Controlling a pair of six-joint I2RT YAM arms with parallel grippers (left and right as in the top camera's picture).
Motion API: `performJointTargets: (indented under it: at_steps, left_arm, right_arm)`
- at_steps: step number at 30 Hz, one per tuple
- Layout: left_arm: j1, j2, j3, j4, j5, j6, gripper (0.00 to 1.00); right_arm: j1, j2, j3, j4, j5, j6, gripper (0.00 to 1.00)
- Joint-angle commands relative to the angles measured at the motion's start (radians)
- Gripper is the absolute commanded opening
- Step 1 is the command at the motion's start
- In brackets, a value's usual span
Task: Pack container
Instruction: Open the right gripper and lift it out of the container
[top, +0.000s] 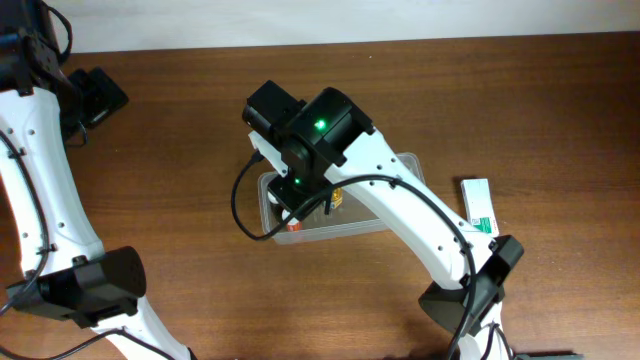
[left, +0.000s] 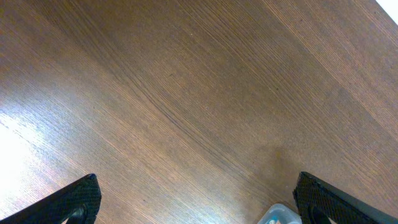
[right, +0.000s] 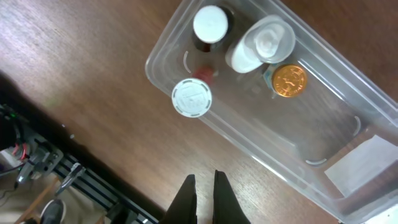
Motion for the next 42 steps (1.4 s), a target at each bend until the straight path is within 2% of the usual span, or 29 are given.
performJointTargets:
  at_steps: [1,7,14,18,26,30,34,40,42]
  left_arm:
    - [0.002,-0.01,0.01,0.0,0.003,0.016,1.0]
    - [0.002,-0.01,0.01,-0.001,0.003,0.016,1.0]
    - [0.002,-0.01,0.01,0.0,0.003,0.016,1.0]
    - [0.002,-0.01,0.01,0.0,0.003,0.016,1.0]
    - [0.002,-0.01,0.01,0.0,0.003,0.016,1.0]
    - [0.002,-0.01,0.01,0.0,0.003,0.016,1.0]
    - [0.002,-0.01,0.01,0.0,0.003,0.016,1.0]
    - [0.002,-0.01,0.01,0.0,0.003,0.016,1.0]
    - [0.002,-0.01,0.01,0.0,0.003,0.016,1.0]
  right_arm:
    - [-0.023,-0.01,0.013,-0.006,-0.001,0.008,0.04]
    - [-0.061,-0.01,0.012,-0.006,-0.084,0.007,0.04]
    - [-0.072,-0.071,-0.019,-0.006,-0.086,0.006,0.04]
    - [-0.097,-0.176,-0.116,-0.006,-0.058,0.003,0.04]
    - [-0.207,-0.465,-0.427,-0.006,-0.045,-0.002,0.04]
    - [-0.209,-0.541,-0.563,0.008,-0.051,-0.019,0.04]
    - [-0.208,-0.562,-0.719,0.108,-0.137,-0.019,0.04]
    - [-0.208,-0.558,-1.022,0.4,-0.327,-0.026,0.04]
    - [-0.202,-0.558,-1.075,0.465,-0.391,-0.095,0.04]
